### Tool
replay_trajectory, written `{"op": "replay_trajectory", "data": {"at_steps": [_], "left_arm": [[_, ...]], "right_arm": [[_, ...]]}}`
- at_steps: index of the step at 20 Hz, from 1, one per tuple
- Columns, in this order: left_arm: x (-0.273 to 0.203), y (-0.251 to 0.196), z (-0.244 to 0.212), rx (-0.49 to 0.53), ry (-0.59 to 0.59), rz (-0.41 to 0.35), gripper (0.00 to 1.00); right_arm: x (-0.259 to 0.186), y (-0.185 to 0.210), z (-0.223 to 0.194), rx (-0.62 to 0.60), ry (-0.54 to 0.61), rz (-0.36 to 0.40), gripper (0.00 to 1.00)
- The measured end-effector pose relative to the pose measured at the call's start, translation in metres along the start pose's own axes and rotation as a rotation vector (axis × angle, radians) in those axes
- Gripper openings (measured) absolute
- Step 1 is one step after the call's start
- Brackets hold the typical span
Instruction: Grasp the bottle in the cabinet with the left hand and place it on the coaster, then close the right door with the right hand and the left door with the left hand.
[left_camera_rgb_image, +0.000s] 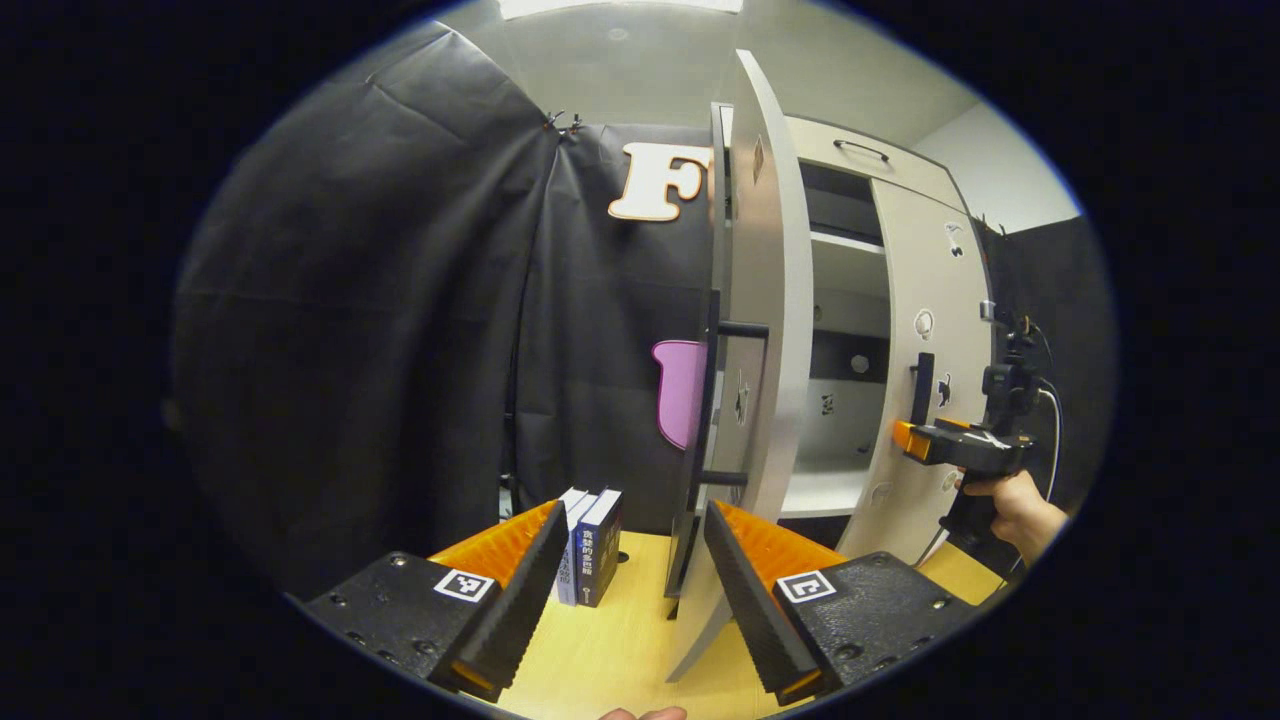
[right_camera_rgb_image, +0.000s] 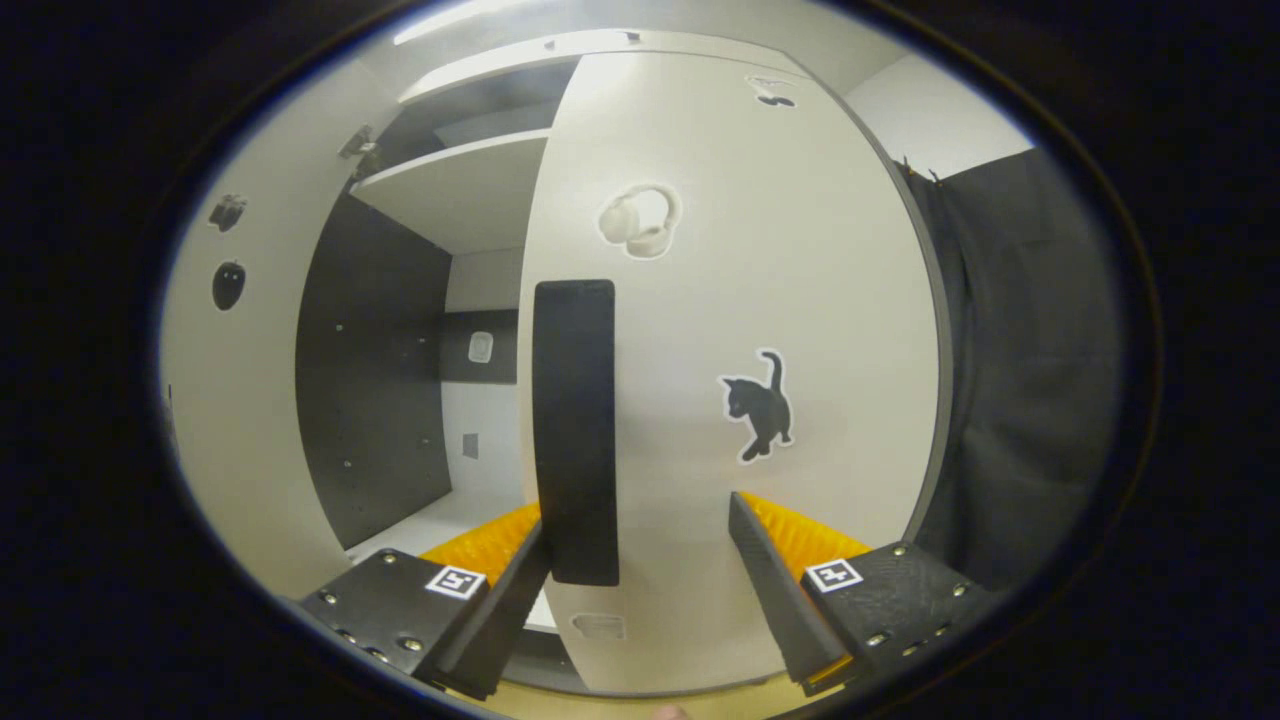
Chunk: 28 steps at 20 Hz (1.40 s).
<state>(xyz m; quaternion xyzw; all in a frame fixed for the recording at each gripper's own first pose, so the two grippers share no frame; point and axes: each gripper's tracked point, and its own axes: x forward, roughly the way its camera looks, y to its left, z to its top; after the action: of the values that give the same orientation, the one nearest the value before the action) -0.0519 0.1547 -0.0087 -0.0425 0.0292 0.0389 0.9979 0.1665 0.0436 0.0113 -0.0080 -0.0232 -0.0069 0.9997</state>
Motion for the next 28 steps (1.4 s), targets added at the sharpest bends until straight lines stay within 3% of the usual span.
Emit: {"op": "replay_trajectory", "data": {"at_steps": [3,7,8,13,14,15,16,17,22,23,24,28], "left_arm": [[0.011,-0.005,0.005,0.016,-0.001,-0.033,0.84],[0.021,-0.008,0.007,0.047,-0.008,-0.063,0.87],[0.025,-0.007,0.009,0.055,-0.015,-0.063,0.84],[0.025,-0.015,0.009,0.059,-0.014,-0.099,0.88],[0.025,-0.018,0.010,0.075,-0.015,-0.100,0.84],[0.025,-0.021,0.010,0.092,-0.019,-0.102,0.88],[0.024,-0.025,0.011,0.100,-0.021,-0.107,0.84],[0.025,-0.030,0.010,0.100,-0.017,-0.115,0.88],[0.025,-0.055,0.007,0.083,-0.005,-0.170,0.84],[0.026,-0.061,0.006,0.083,-0.003,-0.180,0.88],[0.027,-0.067,0.006,0.084,-0.002,-0.193,0.84],[0.031,-0.092,0.002,0.084,0.001,-0.241,0.84]], "right_arm": [[0.000,0.000,-0.003,0.004,0.019,0.000,0.97],[-0.008,-0.001,0.000,0.010,0.019,0.004,1.00],[-0.012,-0.001,-0.001,0.000,0.025,0.008,1.00],[-0.038,-0.004,-0.011,0.000,0.053,0.035,1.00],[-0.044,-0.007,-0.013,0.003,0.059,0.038,1.00],[-0.048,-0.008,-0.012,0.010,0.058,0.042,1.00],[-0.052,-0.009,-0.011,0.018,0.060,0.045,1.00],[-0.056,-0.010,-0.010,0.027,0.059,0.051,1.00],[-0.077,-0.016,-0.001,0.065,0.051,0.081,1.00],[-0.080,-0.018,0.001,0.067,0.049,0.084,0.97],[-0.083,-0.020,0.001,0.068,0.050,0.086,1.00],[-0.091,-0.033,-0.001,0.072,0.061,0.084,1.00]]}}
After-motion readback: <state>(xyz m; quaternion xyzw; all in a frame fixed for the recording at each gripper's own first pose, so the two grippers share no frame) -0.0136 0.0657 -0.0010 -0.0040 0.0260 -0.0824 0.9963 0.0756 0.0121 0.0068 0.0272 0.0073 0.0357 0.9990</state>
